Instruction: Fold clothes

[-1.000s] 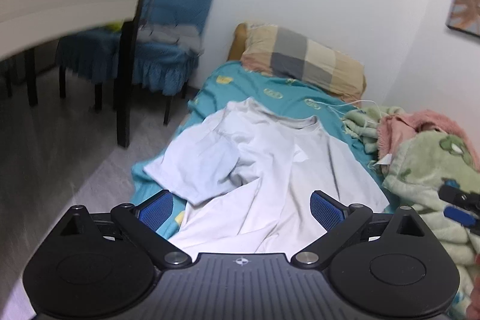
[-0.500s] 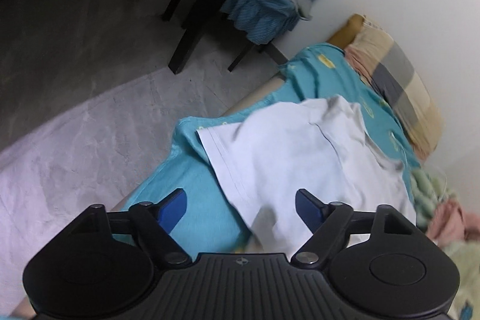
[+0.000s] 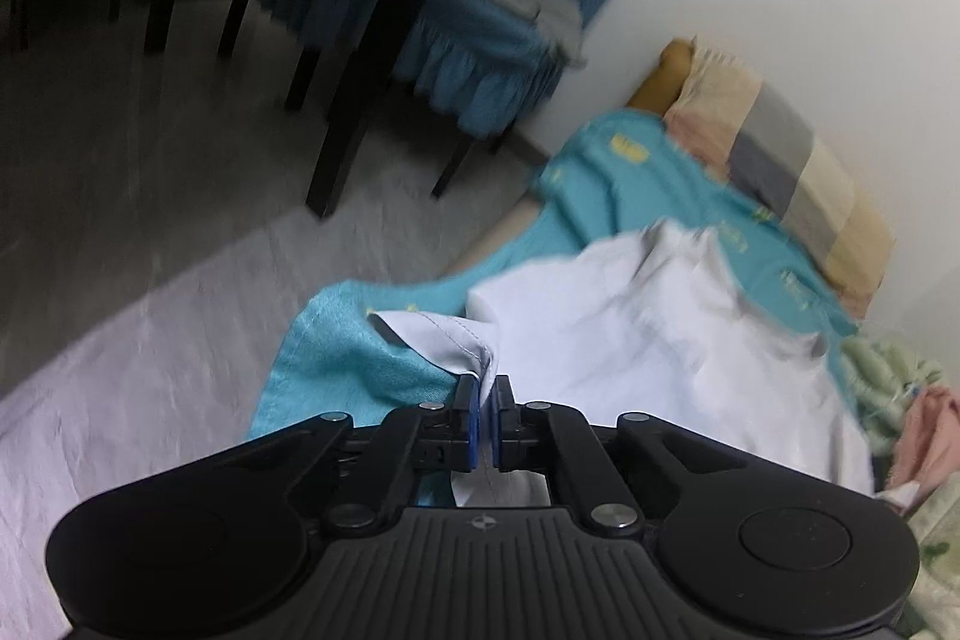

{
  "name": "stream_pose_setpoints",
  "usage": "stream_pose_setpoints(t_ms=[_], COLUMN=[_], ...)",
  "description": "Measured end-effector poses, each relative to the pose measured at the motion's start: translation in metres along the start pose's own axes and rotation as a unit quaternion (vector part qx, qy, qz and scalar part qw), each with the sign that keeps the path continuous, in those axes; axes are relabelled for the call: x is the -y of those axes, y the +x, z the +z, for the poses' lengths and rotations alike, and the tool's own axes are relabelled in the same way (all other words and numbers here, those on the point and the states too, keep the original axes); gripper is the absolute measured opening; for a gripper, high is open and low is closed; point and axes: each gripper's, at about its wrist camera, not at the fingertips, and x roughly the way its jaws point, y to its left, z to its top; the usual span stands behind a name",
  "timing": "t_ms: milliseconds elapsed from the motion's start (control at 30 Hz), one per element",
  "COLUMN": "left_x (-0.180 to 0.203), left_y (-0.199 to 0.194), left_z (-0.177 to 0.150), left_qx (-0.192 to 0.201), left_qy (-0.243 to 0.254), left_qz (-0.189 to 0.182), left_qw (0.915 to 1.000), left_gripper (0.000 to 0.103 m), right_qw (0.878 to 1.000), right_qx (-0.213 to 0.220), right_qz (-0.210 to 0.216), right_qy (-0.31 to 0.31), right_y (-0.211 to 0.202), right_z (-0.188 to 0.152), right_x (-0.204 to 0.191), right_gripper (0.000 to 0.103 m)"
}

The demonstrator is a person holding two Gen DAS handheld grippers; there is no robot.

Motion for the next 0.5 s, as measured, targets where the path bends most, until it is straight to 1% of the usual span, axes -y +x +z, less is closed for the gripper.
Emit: stream_pose_setpoints(t_ms=[100, 233, 300, 367, 433, 500], left_x=[0.017, 0.028, 0.033, 0.036, 0.04, 0.042], left_y=[-0.016, -0.018, -0.012, 0.0, 0.016, 0.035], left_z=[0.023, 0.073, 0.097, 0.121, 0.14, 0.153], left_qx=[0.039, 0.069, 0.083, 0.086, 0.091, 0.094], left_qy=[0.031, 0.056, 0.081, 0.093, 0.109, 0.128], left_qz=[0.002, 0.025, 0.05, 0.08, 0.117, 0.156], left_qw=[0.9987, 0.9958, 0.992, 0.9887, 0.9828, 0.9749], left_gripper=[0.003, 0.003, 0.003, 0.003, 0.003, 0.003], right_qw=[1.0, 1.0, 1.0, 1.0, 1.0, 0.999], right_qx=[0.005, 0.007, 0.008, 0.009, 0.01, 0.011], right_qz=[0.0, -0.006, -0.012, -0.018, -0.022, -0.028], right_qy=[-0.004, -0.004, -0.005, -0.003, -0.006, -0.012], right_y=[-0.005, -0.008, -0.008, -0.005, -0.002, 0.003], right_z=[0.0, -0.001, -0.001, 0.001, 0.002, 0.003], right_x=[-0.003, -0.003, -0.002, -0.001, -0.001, -0.001], right_gripper=[0.084, 0.084, 0.084, 0.085, 0.084, 0.084])
